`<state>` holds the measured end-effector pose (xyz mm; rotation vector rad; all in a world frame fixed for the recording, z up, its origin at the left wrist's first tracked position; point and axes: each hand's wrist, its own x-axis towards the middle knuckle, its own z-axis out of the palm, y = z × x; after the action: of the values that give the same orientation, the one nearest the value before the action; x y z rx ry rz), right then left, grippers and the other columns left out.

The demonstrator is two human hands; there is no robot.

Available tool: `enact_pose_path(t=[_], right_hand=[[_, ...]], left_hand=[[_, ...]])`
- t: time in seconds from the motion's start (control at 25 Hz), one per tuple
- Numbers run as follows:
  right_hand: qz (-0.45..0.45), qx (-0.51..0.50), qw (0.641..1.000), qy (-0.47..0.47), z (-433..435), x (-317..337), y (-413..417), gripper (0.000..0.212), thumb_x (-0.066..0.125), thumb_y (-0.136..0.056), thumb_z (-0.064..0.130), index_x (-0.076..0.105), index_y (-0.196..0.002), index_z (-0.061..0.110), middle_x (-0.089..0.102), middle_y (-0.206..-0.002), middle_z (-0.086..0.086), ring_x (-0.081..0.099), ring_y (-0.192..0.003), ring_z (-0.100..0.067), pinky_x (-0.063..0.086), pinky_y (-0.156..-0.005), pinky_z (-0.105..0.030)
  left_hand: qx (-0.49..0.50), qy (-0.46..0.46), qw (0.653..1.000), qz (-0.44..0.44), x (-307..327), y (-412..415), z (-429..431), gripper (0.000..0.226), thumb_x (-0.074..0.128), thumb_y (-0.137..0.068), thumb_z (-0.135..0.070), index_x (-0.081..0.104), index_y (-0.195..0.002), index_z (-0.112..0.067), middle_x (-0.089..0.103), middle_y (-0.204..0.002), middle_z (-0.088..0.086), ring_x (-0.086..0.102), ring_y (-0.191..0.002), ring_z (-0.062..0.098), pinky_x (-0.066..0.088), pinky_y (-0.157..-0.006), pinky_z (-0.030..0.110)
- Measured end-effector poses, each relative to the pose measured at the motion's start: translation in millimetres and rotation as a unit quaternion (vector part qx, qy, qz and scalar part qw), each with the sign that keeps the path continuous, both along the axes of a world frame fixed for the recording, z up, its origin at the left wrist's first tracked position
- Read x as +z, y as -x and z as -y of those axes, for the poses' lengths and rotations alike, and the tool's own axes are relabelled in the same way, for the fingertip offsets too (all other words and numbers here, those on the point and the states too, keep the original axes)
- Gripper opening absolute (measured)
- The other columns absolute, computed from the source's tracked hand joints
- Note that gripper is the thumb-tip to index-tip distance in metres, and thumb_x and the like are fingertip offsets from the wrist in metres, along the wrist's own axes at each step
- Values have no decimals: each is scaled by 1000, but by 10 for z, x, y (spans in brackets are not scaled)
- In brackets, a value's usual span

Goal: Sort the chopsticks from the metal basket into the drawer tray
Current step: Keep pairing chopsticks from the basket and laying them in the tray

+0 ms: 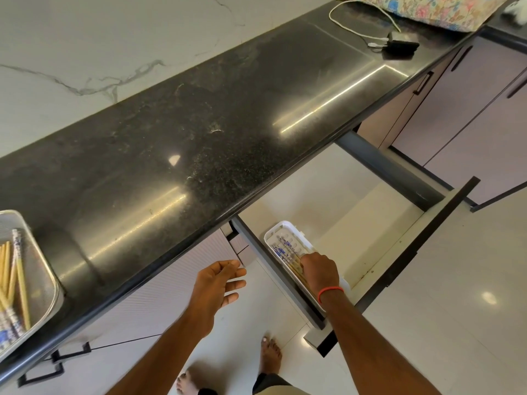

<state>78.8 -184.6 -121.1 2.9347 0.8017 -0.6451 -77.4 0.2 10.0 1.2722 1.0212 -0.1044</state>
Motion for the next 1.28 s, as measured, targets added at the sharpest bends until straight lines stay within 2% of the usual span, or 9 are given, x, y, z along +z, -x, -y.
enact_pose_path(t=[0.24, 0.44, 0.76, 1.04, 1.28], right_hand=[[1, 29, 1000, -10, -33, 15, 24, 20, 48, -100, 15, 61, -115, 11, 70, -108, -9, 69, -98, -28, 58, -83, -37], [0, 29, 999, -26, 16, 10, 4, 25, 47, -98, 14, 55, -122, 16, 71, -103, -8, 70, -90, -27, 59, -78, -38], [-7, 32, 999, 3, 75, 8, 32, 20, 50, -99, 15, 60, -115, 11, 69, -109, -11, 69, -98, -29, 58, -84, -37], [16, 40, 999, -7, 49, 37, -12, 20, 53, -99, 21, 61, -114, 11, 70, -108, -9, 71, -95, -27, 59, -81, -36], [7, 45, 999, 13, 29, -19, 49, 19, 52, -98, 11, 62, -114, 11, 71, -108, -10, 70, -98, -29, 59, -84, -39]], left_hand=[[12, 0, 1000, -6, -26, 101, -19, 22, 50, -101, -29, 67, -105, -15, 74, -109, 10, 69, -104, 30, 51, -98, 47], [5, 0, 1000, -15, -48, 196, -1, 21, 50, -101, -28, 67, -105, -16, 73, -111, 10, 69, -105, 31, 51, -100, 49], [-8, 1, 1000, -15, -79, 241, 14, 22, 49, -102, -28, 66, -104, -15, 72, -112, 12, 68, -106, 32, 50, -102, 50], [-4, 5, 1000, -16, -95, 290, 10, 21, 49, -101, -27, 67, -103, -15, 73, -110, 12, 68, -106, 33, 49, -104, 52], [2, 7, 1000, -17, -127, 344, -23, 21, 49, -102, -27, 66, -104, -15, 72, -111, 11, 68, -106, 33, 49, -103, 51]])
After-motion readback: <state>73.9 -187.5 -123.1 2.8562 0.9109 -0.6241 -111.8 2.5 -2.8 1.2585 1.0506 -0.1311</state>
